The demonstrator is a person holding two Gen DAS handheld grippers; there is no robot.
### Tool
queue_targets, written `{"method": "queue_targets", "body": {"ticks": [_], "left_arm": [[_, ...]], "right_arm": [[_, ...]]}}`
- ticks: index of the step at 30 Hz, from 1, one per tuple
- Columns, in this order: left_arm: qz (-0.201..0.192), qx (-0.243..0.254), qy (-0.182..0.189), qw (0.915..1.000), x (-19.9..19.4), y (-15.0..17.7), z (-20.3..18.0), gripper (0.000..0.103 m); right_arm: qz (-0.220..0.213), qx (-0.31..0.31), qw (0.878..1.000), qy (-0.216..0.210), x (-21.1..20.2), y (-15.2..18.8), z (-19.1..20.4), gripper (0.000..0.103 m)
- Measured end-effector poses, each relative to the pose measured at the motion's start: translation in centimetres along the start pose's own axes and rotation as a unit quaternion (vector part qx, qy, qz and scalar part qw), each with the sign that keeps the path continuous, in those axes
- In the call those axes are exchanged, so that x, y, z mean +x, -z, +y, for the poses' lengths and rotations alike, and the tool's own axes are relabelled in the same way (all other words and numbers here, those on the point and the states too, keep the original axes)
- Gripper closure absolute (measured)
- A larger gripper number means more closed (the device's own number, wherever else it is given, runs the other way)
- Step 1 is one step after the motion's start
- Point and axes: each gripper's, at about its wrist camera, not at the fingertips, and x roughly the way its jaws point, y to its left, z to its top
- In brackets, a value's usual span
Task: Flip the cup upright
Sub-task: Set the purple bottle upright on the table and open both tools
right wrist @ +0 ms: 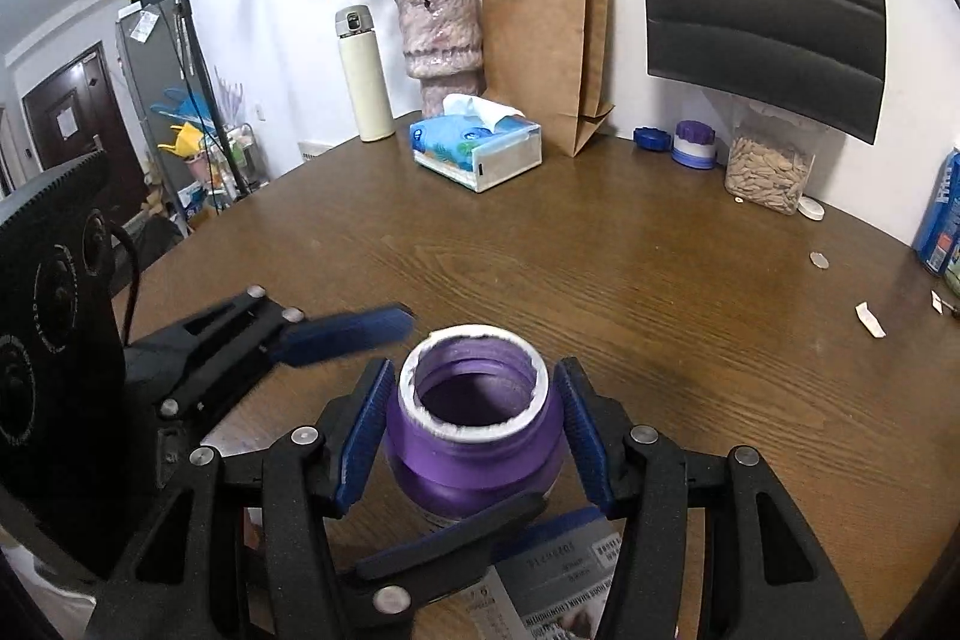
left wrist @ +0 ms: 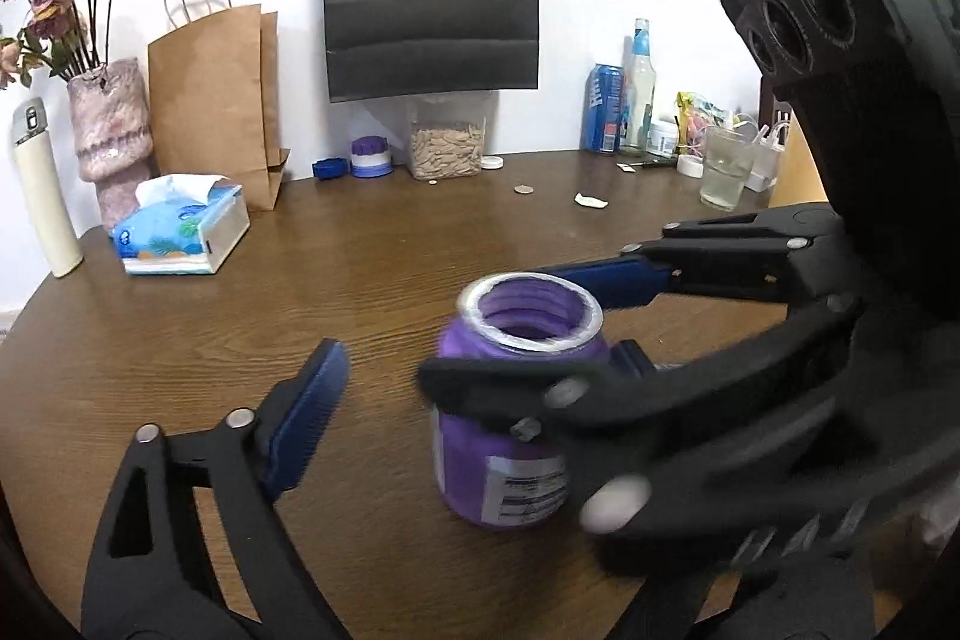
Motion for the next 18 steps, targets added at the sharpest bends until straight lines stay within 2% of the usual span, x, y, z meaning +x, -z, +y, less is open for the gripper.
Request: {"method": "queue_targets", "body": {"ticks": [5, 8, 10, 12, 14, 16, 18], "left_arm": [[-0.008, -0.04, -0.026, 0.9988, -3.9, -0.1, 2.7, 0.008], [-0.027, -0.073, -0.038, 0.9963, -8.2, -0.8, 4.7, 0.0], [-0.055, -0.068, -0.054, 0.9947, -11.9, -1.2, 5.5, 0.0], [-0.065, -0.043, -0.097, 0.9922, -14.8, -1.2, 6.1, 0.0], [-0.065, -0.03, -0.135, 0.9882, -17.0, -0.6, 6.9, 0.0], [-0.06, -0.046, -0.151, 0.9857, -18.5, 0.3, 7.8, 0.0], [-0.058, -0.066, -0.143, 0.9858, -19.2, 0.9, 8.3, 0.0]], "right_arm": [[-0.029, 0.064, 0.997, -0.02, -3.1, 0.1, -1.3, 0.036], [-0.056, 0.095, 0.994, -0.013, -6.3, 0.4, -1.8, 0.03], [-0.057, 0.11, 0.992, 0.019, -8.6, 0.7, -1.7, 0.027], [-0.037, 0.108, 0.989, 0.095, -11.1, 1.6, -1.2, 0.027], [-0.023, 0.1, 0.984, 0.144, -13.4, 2.9, -0.7, 0.023], [-0.023, 0.1, 0.982, 0.16, -15.8, 4.7, -0.3, 0.022], [-0.025, 0.102, 0.981, 0.166, -17.5, 6.1, 0.3, 0.022]]}}
